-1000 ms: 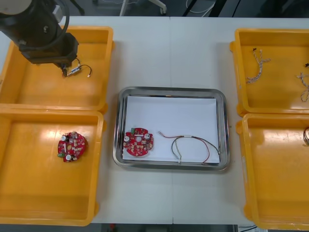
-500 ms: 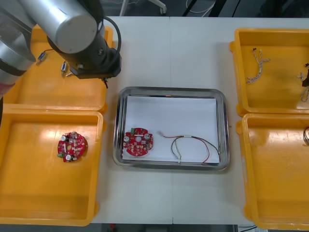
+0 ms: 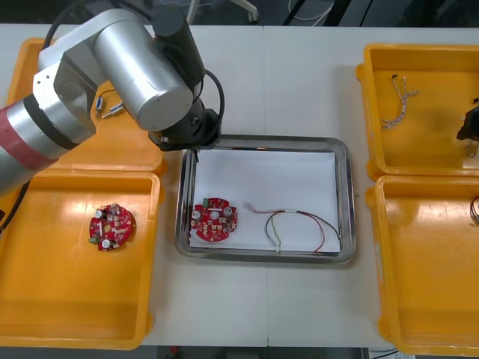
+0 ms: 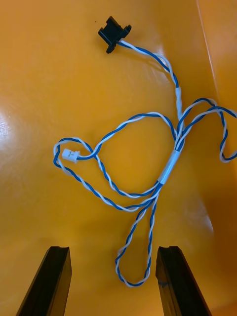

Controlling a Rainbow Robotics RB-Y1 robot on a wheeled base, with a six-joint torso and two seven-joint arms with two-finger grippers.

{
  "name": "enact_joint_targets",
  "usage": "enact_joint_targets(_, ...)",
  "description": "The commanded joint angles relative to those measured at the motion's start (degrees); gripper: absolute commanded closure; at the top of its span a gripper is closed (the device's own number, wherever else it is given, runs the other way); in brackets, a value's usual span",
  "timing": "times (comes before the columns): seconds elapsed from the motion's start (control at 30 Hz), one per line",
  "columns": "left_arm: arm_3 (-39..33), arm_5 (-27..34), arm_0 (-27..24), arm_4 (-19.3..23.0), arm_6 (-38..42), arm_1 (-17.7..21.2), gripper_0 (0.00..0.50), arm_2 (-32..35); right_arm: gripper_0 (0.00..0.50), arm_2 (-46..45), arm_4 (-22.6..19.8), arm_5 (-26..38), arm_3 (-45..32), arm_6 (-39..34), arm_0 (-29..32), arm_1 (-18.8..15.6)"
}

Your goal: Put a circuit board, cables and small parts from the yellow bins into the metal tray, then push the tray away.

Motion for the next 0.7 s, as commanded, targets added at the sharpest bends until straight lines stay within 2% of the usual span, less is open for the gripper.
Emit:
enact_joint_targets(0.03,1.48,-3.07,0.07,-1.48,5.88,-1.97,0.500,-3.57,0.000,0.32,0.30,-0.56,-0.67,-1.33,0.50,0.27)
enact_joint_targets(0.37,4.91,-7.47,0.07,-2.97,8.43,-4.08,0.500,-8.84,0.000,0.32,0.21,-0.56,-0.67,-1.33,1.64,0.09)
enact_joint_targets(0.7,6.14,-9.40,0.16,-3.85,10.72,-5.05,0.500,-11.21,0.000,0.32,-1.20,-1.08,-0.67,-1.68,3.13,0.36)
